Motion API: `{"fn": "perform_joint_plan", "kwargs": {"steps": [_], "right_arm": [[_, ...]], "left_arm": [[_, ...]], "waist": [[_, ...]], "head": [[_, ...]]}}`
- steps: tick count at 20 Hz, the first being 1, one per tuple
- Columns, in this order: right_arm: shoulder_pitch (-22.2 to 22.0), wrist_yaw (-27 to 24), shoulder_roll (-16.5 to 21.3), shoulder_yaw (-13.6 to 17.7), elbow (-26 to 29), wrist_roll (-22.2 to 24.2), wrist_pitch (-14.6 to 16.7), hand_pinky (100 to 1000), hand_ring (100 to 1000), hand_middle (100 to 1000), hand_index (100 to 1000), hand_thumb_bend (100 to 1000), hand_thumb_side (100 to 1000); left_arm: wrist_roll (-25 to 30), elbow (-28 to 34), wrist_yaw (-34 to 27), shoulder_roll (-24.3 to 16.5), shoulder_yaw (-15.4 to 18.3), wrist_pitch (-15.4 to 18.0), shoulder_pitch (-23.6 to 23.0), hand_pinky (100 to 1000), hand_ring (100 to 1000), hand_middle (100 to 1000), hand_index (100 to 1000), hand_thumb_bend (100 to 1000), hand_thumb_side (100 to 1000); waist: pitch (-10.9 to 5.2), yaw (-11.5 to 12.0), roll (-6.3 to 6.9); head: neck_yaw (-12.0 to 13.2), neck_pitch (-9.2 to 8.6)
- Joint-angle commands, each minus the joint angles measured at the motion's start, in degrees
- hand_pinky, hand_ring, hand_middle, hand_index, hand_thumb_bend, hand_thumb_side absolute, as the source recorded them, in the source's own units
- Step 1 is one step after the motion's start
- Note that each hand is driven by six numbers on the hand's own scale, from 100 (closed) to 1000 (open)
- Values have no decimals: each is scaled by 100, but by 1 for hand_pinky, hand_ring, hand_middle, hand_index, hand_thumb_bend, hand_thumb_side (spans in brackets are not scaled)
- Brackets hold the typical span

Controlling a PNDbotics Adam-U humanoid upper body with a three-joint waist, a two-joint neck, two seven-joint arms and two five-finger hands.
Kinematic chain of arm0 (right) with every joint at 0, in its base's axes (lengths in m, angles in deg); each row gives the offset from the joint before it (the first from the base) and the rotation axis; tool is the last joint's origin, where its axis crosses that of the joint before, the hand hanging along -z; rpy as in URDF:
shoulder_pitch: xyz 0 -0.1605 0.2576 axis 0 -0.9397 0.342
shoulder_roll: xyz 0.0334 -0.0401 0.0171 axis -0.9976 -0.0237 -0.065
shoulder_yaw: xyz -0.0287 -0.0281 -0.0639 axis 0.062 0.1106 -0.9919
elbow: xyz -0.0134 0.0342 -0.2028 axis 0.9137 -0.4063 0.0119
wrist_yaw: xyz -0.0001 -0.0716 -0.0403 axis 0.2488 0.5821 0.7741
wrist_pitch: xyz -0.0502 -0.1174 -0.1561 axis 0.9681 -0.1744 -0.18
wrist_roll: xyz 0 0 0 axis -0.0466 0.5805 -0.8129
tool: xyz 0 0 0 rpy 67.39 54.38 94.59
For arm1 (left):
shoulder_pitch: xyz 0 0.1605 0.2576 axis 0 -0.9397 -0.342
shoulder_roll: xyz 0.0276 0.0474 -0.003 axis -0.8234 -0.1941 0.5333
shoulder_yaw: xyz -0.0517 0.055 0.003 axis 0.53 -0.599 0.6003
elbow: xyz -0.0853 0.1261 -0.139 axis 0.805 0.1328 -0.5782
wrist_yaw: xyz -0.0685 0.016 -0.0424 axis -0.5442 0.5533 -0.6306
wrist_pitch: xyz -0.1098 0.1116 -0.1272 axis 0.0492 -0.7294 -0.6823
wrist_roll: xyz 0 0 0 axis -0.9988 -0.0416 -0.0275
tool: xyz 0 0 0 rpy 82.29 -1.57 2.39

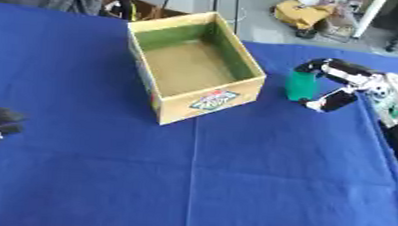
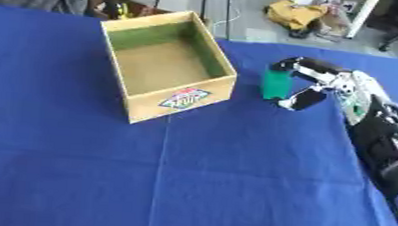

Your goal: Pick up objects on the table and place them in the box.

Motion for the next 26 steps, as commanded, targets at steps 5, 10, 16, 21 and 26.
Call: {"fn": "perform_joint_plan", "kwargs": {"steps": [5,10,16,21,26], "right_arm": [[19,132,145,52,-38,-60,-28,801,870,749,924,228,190],[-18,130,147,75,-51,-256,-67,748,805,523,873,171,165],[-59,83,151,76,-21,-655,-13,646,687,287,687,126,131],[-72,39,188,80,59,-986,33,613,628,225,397,100,108],[-51,-33,235,60,265,-1146,106,607,620,220,315,100,100]], "left_arm": [[-17,114,-6,-73,9,15,76,832,791,596,671,414,1000],[-24,110,-6,-71,13,18,73,832,791,596,671,414,1000],[-29,106,-4,-65,17,17,72,832,790,595,671,415,1000],[-37,106,-6,-65,22,17,73,832,790,595,671,415,1000],[-45,108,-8,-63,29,17,72,832,790,595,670,416,1000]], "waist": [[-70,-7,27],[-61,-18,35],[-57,-22,33],[-57,-38,31],[-73,-68,30]], "head": [[7,5],[12,7],[9,-1],[10,-10],[20,-16]]}}
